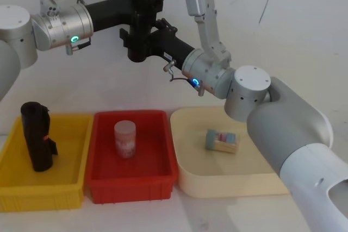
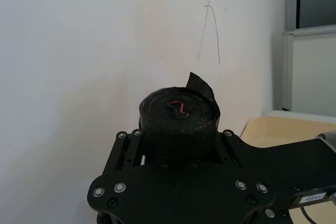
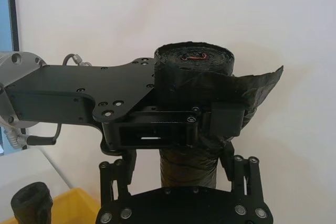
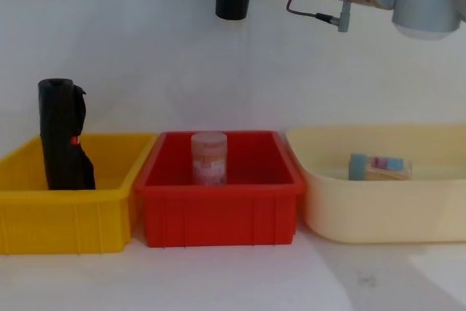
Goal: Pick up the garbage bag with the one hand and transfer it to the other hand.
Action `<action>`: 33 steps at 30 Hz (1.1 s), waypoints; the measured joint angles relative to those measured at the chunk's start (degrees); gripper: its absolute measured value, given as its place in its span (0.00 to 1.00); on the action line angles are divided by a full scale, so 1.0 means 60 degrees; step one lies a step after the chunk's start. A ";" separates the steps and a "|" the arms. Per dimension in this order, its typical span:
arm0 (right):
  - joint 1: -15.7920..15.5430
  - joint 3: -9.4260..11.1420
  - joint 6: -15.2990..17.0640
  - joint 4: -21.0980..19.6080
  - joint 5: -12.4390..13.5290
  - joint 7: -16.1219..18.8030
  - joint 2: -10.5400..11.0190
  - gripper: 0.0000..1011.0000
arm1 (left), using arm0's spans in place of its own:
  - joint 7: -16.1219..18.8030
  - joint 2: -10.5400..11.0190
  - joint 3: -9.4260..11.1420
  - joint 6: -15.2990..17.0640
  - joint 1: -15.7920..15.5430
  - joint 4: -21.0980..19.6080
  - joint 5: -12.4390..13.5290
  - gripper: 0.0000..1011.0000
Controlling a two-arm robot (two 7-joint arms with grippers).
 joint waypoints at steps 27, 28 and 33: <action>0.0311 0.0065 -0.0273 0.0552 -0.0025 -0.0004 -0.0182 0.56 | 0.0004 0.0000 0.0000 -0.0001 0.0000 0.0001 -0.0002 0.48; 0.0316 0.0066 -0.0278 0.0560 -0.0026 -0.0003 -0.0186 0.56 | 0.0004 0.0000 0.0000 -0.0001 0.0000 0.0001 -0.0002 0.48; 0.0336 0.0068 -0.0289 0.0583 -0.0026 -0.0001 -0.0195 0.56 | 0.0004 0.0000 -0.0001 -0.0001 0.0000 0.0001 -0.0001 0.48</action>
